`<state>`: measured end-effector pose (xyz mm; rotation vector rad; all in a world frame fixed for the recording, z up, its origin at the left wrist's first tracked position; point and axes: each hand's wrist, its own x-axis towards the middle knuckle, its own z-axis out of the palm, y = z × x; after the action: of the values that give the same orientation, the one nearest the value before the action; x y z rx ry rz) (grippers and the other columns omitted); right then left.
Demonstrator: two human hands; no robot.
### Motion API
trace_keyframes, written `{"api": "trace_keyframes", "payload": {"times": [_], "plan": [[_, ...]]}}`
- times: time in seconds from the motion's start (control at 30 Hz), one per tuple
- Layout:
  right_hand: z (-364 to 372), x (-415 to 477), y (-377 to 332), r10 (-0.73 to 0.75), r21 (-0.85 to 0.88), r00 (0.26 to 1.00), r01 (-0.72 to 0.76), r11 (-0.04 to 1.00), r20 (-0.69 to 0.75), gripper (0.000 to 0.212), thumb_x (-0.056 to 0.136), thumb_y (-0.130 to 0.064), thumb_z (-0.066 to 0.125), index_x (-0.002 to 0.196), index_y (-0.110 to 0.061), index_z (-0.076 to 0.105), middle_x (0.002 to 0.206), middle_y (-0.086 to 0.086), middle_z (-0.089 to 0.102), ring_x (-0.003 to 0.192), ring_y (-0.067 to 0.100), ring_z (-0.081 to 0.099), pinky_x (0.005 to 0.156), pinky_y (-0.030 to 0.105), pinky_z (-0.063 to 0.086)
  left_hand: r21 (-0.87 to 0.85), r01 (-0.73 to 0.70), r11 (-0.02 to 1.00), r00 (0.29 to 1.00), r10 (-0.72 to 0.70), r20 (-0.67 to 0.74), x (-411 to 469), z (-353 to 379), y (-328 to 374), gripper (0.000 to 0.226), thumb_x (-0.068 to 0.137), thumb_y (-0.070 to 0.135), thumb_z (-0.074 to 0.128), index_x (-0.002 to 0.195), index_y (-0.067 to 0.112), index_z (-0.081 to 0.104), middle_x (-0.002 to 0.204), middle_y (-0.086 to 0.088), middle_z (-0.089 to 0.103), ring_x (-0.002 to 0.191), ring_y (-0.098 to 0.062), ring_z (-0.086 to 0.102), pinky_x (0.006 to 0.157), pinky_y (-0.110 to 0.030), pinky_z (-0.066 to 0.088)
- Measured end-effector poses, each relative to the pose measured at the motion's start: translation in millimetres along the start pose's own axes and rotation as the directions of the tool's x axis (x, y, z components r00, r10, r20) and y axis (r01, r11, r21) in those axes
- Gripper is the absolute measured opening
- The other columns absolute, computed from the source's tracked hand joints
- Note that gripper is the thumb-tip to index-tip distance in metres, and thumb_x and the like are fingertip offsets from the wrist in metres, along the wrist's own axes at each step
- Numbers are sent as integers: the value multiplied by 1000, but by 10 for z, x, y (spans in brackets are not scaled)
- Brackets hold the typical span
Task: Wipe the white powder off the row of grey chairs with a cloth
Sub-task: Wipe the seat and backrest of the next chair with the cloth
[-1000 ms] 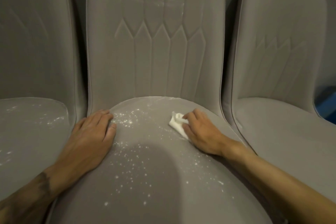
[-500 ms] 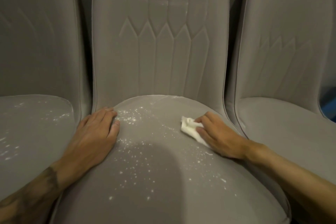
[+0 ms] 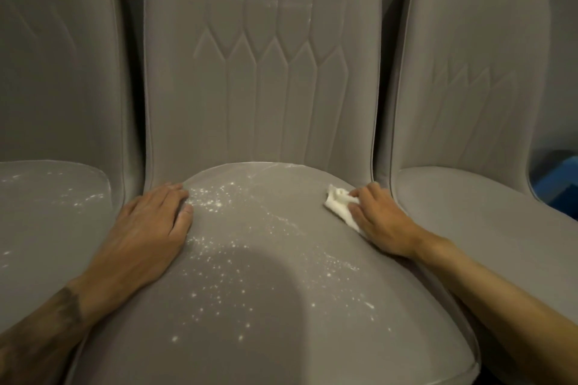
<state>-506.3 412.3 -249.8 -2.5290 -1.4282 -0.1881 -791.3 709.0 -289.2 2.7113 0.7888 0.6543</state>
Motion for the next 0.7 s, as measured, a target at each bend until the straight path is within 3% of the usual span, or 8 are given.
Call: {"api": "trace_keyframes", "payload": {"times": [0.1, 0.2, 0.27, 0.4, 0.47, 0.53, 0.6, 0.7], "plan": [[64, -13, -153, 37, 1, 999, -37, 999, -15, 47, 103, -44, 30, 131, -11, 49, 119, 5, 46, 102, 19, 42, 97, 32, 35, 7, -11, 1000, 1000, 11, -1, 1, -15, 4, 33, 109, 35, 43, 136, 22, 56, 145, 2, 55, 137, -19, 48, 117, -44, 35], [3, -417, -499, -173, 169, 985, 170, 971, 6, 35, 105, -40, 33, 129, -18, 48, 118, -4, 43, 103, 11, 42, 97, 24, 36, 9, 5, 1000, 1000, -5, -1, 0, -29, 36, 32, 108, 33, 45, 136, 21, 57, 145, 2, 55, 138, -19, 47, 117, -43, 34], [-70, -548, -473, -228, 196, 972, 213, 957, 54, 35, 105, -43, 30, 127, -22, 47, 117, -8, 42, 106, 9, 43, 97, 19, 35, 16, -3, 1000, 1000, 3, 0, -2, -33, 31, 34, 109, 36, 42, 135, 22, 57, 145, 1, 56, 138, -20, 48, 116, -44, 35], [-59, -272, -55, 18, 36, 999, -17, 999, -26, 41, 104, -40, 32, 128, -13, 52, 113, 0, 45, 104, 21, 45, 97, 27, 33, 7, -7, 1000, 1000, 7, 13, -3, -54, 46, 45, 102, 45, 34, 133, 22, 58, 142, 0, 57, 136, -21, 49, 115, -46, 37], [-14, -209, -128, 62, -5, 997, -62, 998, -49, 48, 102, -43, 29, 127, -9, 52, 114, 5, 47, 103, 23, 45, 97, 32, 36, 9, -7, 1000, 1000, 7, 19, -3, -64, 50, 49, 101, 47, 31, 133, 21, 58, 142, 1, 58, 135, -21, 50, 114, -46, 38], [16, -356, -374, -38, 54, 999, 40, 998, -38, 46, 102, -44, 29, 127, -12, 51, 116, 4, 47, 102, 21, 45, 97, 35, 39, 2, -10, 1000, 1000, 10, 25, -11, -72, 56, 50, 101, 48, 30, 134, 21, 57, 142, 1, 58, 134, -20, 50, 114, -47, 38], [-33, -625, -585, -189, 171, 982, 184, 968, 9, 35, 105, -40, 32, 128, -18, 48, 117, -3, 44, 104, 14, 44, 98, 26, 37, 3, -14, 1000, 999, 13, 31, -9, -65, 53, 49, 102, 48, 30, 135, 22, 56, 142, 2, 57, 134, -20, 50, 114, -46, 37], [-109, -657, -434, -196, 153, 980, 189, 970, 35, 36, 105, -43, 30, 127, -22, 49, 115, -7, 43, 104, 11, 44, 99, 26, 38, 16, 0, 1000, 999, 0, 40, 1, -59, 32, 40, 108, 43, 36, 136, 22, 56, 144, 1, 57, 136, -20, 49, 115, -47, 36]]}}
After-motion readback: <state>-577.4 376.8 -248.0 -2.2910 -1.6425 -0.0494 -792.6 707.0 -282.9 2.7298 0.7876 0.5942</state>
